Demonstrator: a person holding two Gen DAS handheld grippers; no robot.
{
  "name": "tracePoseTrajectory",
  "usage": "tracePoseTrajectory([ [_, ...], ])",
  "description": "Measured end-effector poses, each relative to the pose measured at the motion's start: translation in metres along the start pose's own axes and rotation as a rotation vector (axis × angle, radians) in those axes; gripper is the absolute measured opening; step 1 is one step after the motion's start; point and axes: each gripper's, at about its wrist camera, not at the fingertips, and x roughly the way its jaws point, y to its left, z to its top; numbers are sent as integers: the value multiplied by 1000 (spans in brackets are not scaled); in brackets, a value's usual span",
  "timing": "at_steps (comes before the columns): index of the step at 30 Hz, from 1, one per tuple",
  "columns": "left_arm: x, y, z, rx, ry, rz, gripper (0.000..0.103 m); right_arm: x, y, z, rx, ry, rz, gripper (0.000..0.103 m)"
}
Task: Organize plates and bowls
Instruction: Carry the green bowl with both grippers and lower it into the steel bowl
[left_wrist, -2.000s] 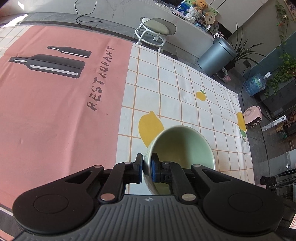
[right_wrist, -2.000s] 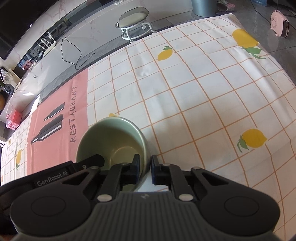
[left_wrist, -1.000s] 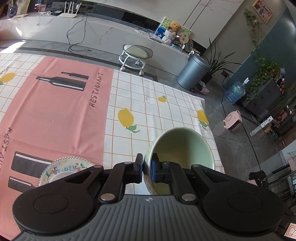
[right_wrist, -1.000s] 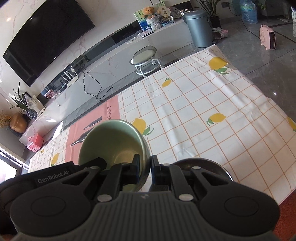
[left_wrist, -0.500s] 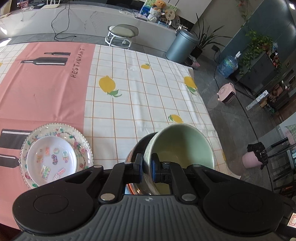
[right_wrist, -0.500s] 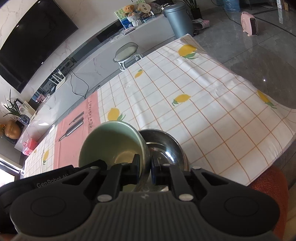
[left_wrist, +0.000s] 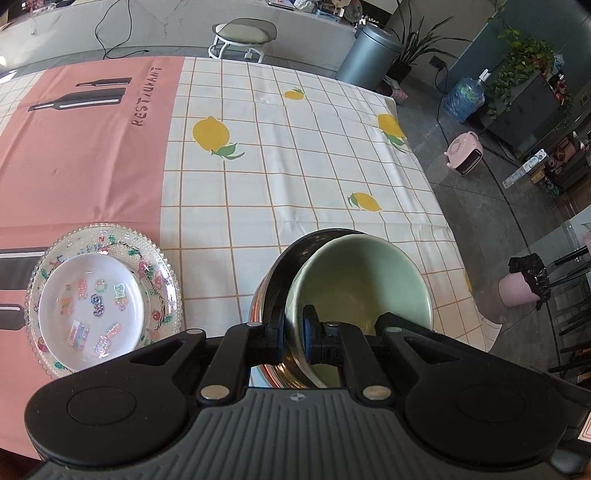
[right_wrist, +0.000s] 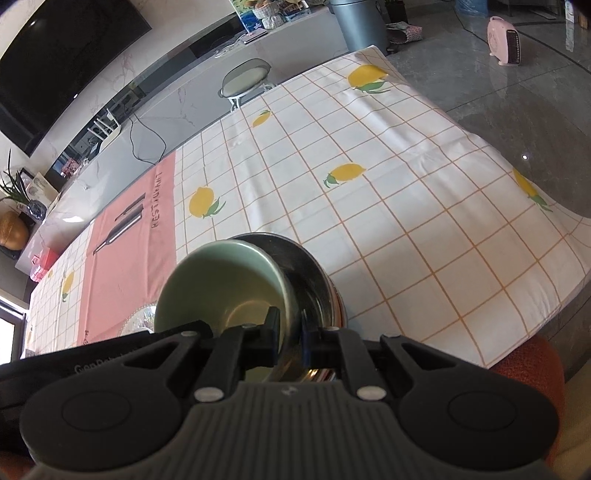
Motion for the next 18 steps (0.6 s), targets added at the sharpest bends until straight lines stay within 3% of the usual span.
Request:
tracePoseTrajectory([
  [12,-1,-7,0,72,14,31,16,14,18,6,-228,9,-87,6],
  [18,-1,6,6,2,56,-25,16,15,25,9,-308,25,-96,7],
])
